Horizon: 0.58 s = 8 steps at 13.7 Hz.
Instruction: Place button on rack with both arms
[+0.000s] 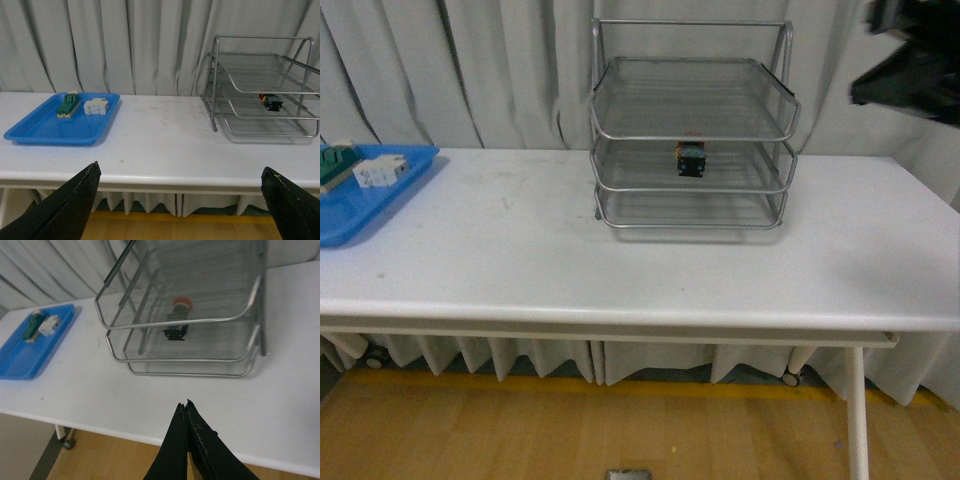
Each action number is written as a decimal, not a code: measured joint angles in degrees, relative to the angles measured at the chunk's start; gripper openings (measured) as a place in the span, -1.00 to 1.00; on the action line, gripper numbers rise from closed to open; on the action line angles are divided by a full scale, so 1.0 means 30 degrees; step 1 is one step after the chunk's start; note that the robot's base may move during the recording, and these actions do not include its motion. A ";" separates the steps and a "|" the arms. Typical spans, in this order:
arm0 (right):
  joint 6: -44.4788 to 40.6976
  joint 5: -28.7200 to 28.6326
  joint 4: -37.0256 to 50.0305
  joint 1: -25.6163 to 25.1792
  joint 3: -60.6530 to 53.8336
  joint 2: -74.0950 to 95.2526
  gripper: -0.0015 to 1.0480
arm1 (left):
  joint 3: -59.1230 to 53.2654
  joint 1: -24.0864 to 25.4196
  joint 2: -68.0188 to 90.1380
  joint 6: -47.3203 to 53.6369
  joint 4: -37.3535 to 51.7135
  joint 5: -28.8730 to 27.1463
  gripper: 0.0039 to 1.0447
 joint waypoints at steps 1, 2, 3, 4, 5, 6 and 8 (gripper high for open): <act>0.0102 0.0000 0.0583 -0.1078 -0.2157 -0.1909 -0.97 | 0.0000 0.0000 0.0000 -0.0007 0.0000 0.0007 0.88; 0.0109 -0.0087 0.0787 -0.2251 -0.4182 -0.3541 -0.97 | 0.0000 0.0000 0.0000 -0.0007 0.0000 0.0007 0.88; -0.0146 -0.0182 0.0867 -0.3089 -0.5508 -0.4787 -0.97 | 0.0000 0.0000 0.0000 -0.0007 0.0000 0.0007 0.88; -0.0525 -0.1217 0.0568 -0.4663 -0.6914 -0.6943 -0.97 | 0.0000 0.0000 0.0000 -0.0007 0.0000 0.0000 0.88; -0.0991 -0.1566 0.1326 -0.5719 -0.7584 -0.8153 -0.97 | 0.0000 0.0000 0.0000 -0.0007 0.0000 0.0007 0.88; -0.2193 -0.0102 0.5027 -0.6462 -0.9180 -0.9260 -0.97 | 0.0000 0.0000 0.0000 -0.0007 0.0000 0.0000 0.88; -0.4036 -0.0117 0.7038 -0.7497 -1.3777 -1.3413 -0.97 | 0.0000 0.0000 0.0000 0.0000 0.0000 0.0007 0.88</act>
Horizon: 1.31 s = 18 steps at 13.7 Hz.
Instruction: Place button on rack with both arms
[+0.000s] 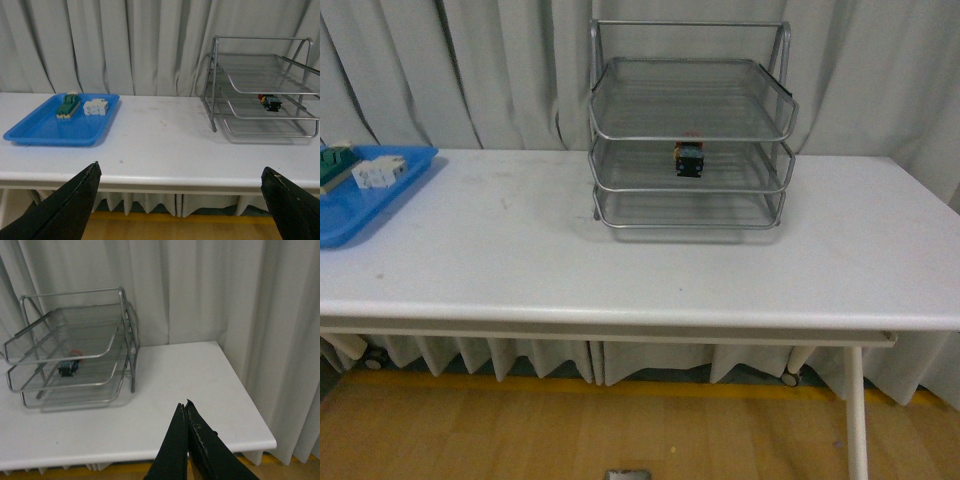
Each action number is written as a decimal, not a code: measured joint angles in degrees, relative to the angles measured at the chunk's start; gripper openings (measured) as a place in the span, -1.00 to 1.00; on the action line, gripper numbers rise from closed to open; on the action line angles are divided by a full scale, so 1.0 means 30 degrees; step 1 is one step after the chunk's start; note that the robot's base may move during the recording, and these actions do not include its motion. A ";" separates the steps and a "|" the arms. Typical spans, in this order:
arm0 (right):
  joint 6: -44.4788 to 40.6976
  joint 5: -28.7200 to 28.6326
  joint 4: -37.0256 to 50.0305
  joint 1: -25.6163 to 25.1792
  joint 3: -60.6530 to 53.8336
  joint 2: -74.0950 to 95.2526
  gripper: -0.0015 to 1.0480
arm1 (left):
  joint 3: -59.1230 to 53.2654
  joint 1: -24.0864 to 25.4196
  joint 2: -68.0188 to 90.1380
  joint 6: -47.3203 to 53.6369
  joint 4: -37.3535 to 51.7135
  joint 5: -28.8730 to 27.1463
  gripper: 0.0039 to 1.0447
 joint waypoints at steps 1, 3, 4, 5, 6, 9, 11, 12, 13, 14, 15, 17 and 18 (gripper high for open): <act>-0.0240 0.0372 -0.0415 0.0656 -0.1078 -0.1282 -0.97 | 0.0000 0.0000 0.0000 -0.0007 0.0000 0.0000 0.88; -0.0503 0.1501 -0.1107 0.1821 -0.1880 -0.3206 -0.96 | 0.0000 0.0000 0.0000 -0.0007 0.0000 -0.0007 0.88; -0.0561 0.2069 -0.1698 0.2317 -0.2353 -0.4211 -0.97 | 0.0000 0.0000 0.0000 -0.0007 0.0000 -0.0007 0.88; -0.0561 0.2514 -0.2288 0.2798 -0.2747 -0.5100 -0.97 | 0.0000 0.0000 0.0000 0.0000 0.0000 0.0000 0.88; -0.0568 0.2776 -0.2812 0.3126 -0.2987 -0.5850 -0.97 | 0.0000 0.0000 0.0000 -0.0007 0.0000 -0.0007 0.88; -0.0576 0.4787 -0.4007 0.5340 -0.3628 -0.8058 -0.97 | 0.0000 0.0000 0.0000 -0.0007 0.0000 -0.0007 0.88; -0.0576 0.4969 -0.4685 0.5231 -0.4065 -0.9078 -0.97 | 0.0000 0.0000 0.0000 0.0000 0.0000 0.0000 0.88; -0.0576 0.4969 -0.5399 0.5231 -0.4065 -1.0054 -0.97 | 0.0000 0.0000 0.0000 -0.0007 0.0000 0.0000 0.88; -0.0568 0.4976 -0.6018 0.5231 -0.4065 -1.0608 -0.97 | 0.0000 0.0000 0.0000 -0.0007 0.0000 -0.0007 0.88; -0.0568 0.4976 -0.6594 0.5231 -0.4065 -1.1067 -0.97 | 0.0000 0.0000 0.0000 -0.0007 0.0000 -0.0007 0.88; -0.0568 0.4976 -0.7147 0.5231 -0.4065 -1.1693 -0.96 | 0.0000 0.0000 0.0000 0.0000 0.0000 -0.0007 0.88; -0.0568 0.4976 -0.8073 0.5231 -0.4065 -1.2597 -0.97 | 0.0000 0.0000 0.0000 -0.0007 0.0000 -0.0007 0.88; -0.0568 0.4969 -0.8386 0.5231 -0.4065 -1.2947 -0.97 | 0.0000 0.0000 0.0000 -0.0007 0.0000 -0.0007 0.88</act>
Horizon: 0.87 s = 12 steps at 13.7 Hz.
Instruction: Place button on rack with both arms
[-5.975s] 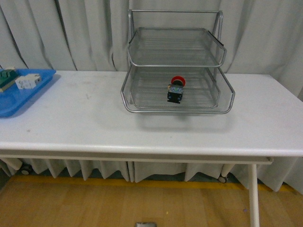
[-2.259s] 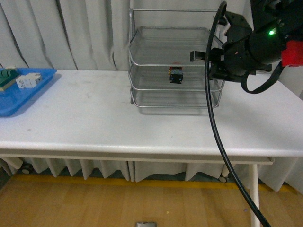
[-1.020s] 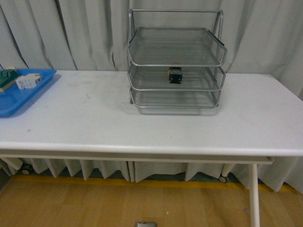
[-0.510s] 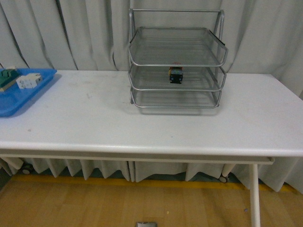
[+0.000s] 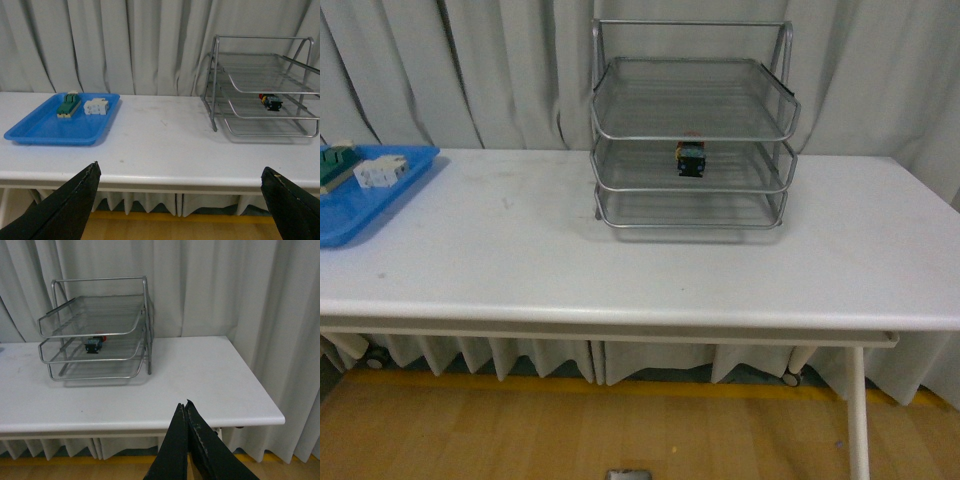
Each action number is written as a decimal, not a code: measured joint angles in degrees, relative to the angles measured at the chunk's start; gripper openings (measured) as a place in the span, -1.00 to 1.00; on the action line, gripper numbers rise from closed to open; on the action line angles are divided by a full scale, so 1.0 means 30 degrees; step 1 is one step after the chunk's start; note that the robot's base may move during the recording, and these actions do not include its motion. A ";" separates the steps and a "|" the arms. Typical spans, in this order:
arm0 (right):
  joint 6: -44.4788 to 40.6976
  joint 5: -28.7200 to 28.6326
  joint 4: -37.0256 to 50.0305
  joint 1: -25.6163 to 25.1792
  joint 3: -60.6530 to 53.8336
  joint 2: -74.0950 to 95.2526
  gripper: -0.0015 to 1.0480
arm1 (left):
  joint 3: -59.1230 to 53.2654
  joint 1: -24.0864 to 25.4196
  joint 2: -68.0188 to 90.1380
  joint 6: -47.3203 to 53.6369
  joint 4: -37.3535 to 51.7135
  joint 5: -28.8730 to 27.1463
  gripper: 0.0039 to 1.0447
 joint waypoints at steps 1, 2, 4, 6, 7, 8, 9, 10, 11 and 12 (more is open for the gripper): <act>0.0000 0.0007 -0.0240 0.0000 0.0000 -0.0270 -0.97 | 0.0000 0.0000 0.0000 0.0000 0.0000 0.0000 0.88; 0.0000 0.0000 -0.0583 0.0000 0.0000 -0.0576 -0.96 | 0.0000 0.0000 0.0000 0.0000 0.0000 0.0000 0.88; 0.0000 0.0015 -0.2885 0.0000 0.0007 -0.2142 -0.97 | 0.0000 0.0000 0.0000 0.0007 0.0000 0.0007 0.88; -0.0007 0.0029 -0.4124 0.0000 0.0058 -0.4087 -0.97 | 0.0000 0.0000 0.0000 0.0007 0.0007 0.0007 0.88; -0.0007 0.0015 -0.4350 0.0000 0.0007 -0.4109 -0.97 | 0.0000 0.0000 0.0000 0.0000 0.0000 0.0007 0.88; -0.0007 0.0022 -0.4320 0.0000 0.0007 -0.4109 -0.97 | 0.0000 0.0000 0.0000 0.0000 -0.0007 0.0000 0.88; -0.0007 0.0022 -0.4299 0.0000 0.0007 -0.4116 -0.97 | 0.0000 0.0000 0.0000 0.0000 0.0000 0.0000 0.88; -0.0007 0.0022 -0.4306 0.0000 0.0007 -0.4116 -0.97 | 0.0000 0.0000 0.0000 0.0000 0.0007 0.0000 0.88; -0.0036 0.0022 -0.4306 0.0000 0.0007 -0.4116 -0.95 | 0.0000 0.0000 0.0000 0.0000 0.0007 0.0000 0.88; -0.0029 0.0022 -0.4306 0.0000 0.0007 -0.4116 -0.68 | 0.0000 0.0000 0.0000 0.0000 0.0000 0.0000 0.88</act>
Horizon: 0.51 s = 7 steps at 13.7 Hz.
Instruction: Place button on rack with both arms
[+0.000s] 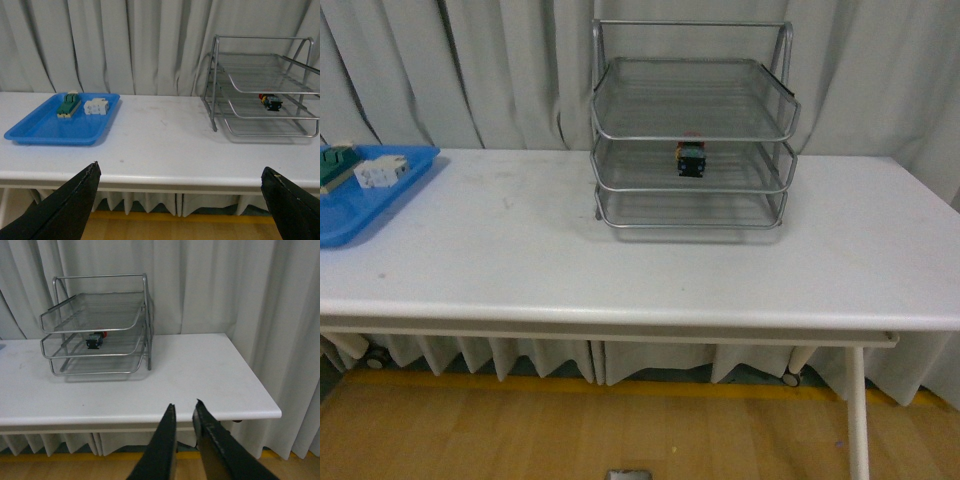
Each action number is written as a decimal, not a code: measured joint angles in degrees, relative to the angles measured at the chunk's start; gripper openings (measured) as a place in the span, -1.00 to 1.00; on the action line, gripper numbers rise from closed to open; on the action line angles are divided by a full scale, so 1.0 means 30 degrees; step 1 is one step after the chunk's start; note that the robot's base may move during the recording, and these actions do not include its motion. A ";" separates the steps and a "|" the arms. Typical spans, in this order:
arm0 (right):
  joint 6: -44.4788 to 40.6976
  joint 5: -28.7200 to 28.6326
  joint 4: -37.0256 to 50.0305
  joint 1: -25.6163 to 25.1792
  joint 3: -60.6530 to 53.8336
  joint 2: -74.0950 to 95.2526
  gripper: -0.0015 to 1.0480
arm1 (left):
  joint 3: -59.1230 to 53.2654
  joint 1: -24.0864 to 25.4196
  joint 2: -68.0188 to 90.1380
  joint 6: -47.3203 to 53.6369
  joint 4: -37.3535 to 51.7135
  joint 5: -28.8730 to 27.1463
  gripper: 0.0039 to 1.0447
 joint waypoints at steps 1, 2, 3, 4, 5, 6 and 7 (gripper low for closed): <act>0.0000 0.0000 0.0000 0.0000 0.0000 0.0000 -0.40 | 0.0000 0.0000 0.0000 0.0000 0.0007 0.0000 0.88; 0.0000 0.0000 0.0000 0.0000 0.0000 0.0000 -0.13 | 0.0000 0.0000 0.0000 0.0007 0.0007 0.0000 0.88; 0.0000 0.0000 0.0000 0.0000 0.0000 0.0000 0.12 | 0.0000 0.0000 0.0000 0.0000 0.0007 0.0000 0.88; 0.0000 0.0000 0.0000 0.0000 0.0000 0.0000 0.36 | 0.0000 0.0000 0.0000 0.0000 0.0000 0.0000 0.88; 0.0000 0.0000 0.0000 0.0000 0.0000 0.0000 0.57 | 0.0000 0.0000 0.0000 0.0007 0.0007 0.0000 0.88; 0.0000 0.0000 0.0000 0.0000 0.0000 0.0000 0.85 | 0.0000 0.0000 0.0000 0.0000 0.0000 0.0000 0.88; 0.0007 0.0000 0.0000 0.0000 0.0000 0.0000 0.87 | 0.0000 0.0000 0.0000 0.0000 0.0007 0.0000 0.88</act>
